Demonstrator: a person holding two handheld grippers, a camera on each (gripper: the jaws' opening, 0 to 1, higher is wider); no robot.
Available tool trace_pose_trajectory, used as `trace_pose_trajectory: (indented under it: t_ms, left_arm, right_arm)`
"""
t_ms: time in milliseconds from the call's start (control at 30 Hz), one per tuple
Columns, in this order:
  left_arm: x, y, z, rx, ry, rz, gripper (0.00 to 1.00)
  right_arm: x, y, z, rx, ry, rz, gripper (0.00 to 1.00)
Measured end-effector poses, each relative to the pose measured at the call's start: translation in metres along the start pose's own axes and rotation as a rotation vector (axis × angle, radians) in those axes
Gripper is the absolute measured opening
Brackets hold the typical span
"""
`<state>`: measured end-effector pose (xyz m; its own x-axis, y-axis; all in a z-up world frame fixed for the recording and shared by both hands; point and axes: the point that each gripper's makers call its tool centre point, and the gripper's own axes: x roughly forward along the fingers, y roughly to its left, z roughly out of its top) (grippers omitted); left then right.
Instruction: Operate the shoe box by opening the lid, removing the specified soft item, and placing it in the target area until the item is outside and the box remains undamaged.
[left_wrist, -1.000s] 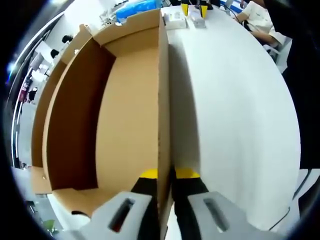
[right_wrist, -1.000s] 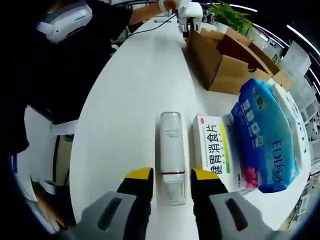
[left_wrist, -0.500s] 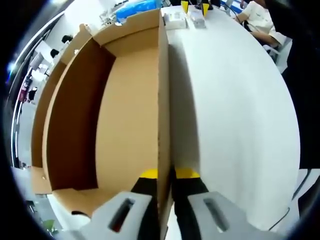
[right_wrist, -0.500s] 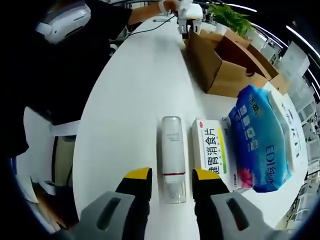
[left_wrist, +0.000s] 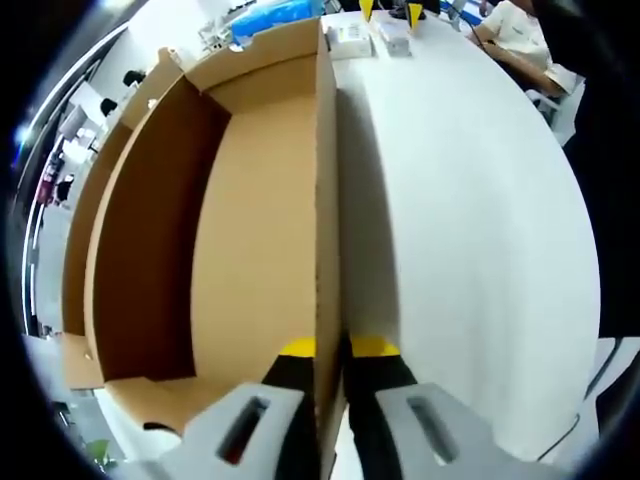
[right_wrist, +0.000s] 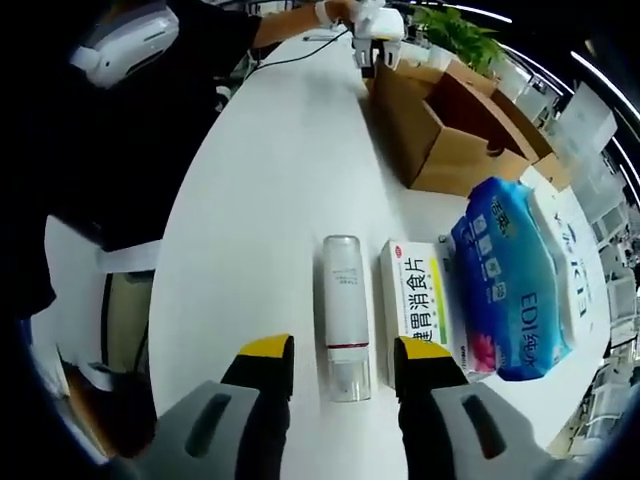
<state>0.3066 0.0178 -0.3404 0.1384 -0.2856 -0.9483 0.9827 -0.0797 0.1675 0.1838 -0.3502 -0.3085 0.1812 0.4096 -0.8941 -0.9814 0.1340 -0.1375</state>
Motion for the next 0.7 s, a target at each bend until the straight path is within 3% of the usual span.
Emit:
trace_pose_trajectory:
  t_ms: [233,467,700]
  left_arm:
    - [0.000,0.000,0.000,-0.001,-0.001,0.000,0.03]
    - [0.000,0.001,0.000,0.000,-0.001,0.000,0.03]
    - [0.000,0.001,-0.001,0.000,-0.002,-0.001,0.03]
  right_arm:
    - [-0.002,-0.001,0.016,0.008,-0.068,-0.018,0.40]
    - [-0.006,-0.005,0.022,0.006,-0.088,-0.029,0.40]
    - [-0.020,-0.021,0.049,0.031,-0.221,-0.095,0.40]
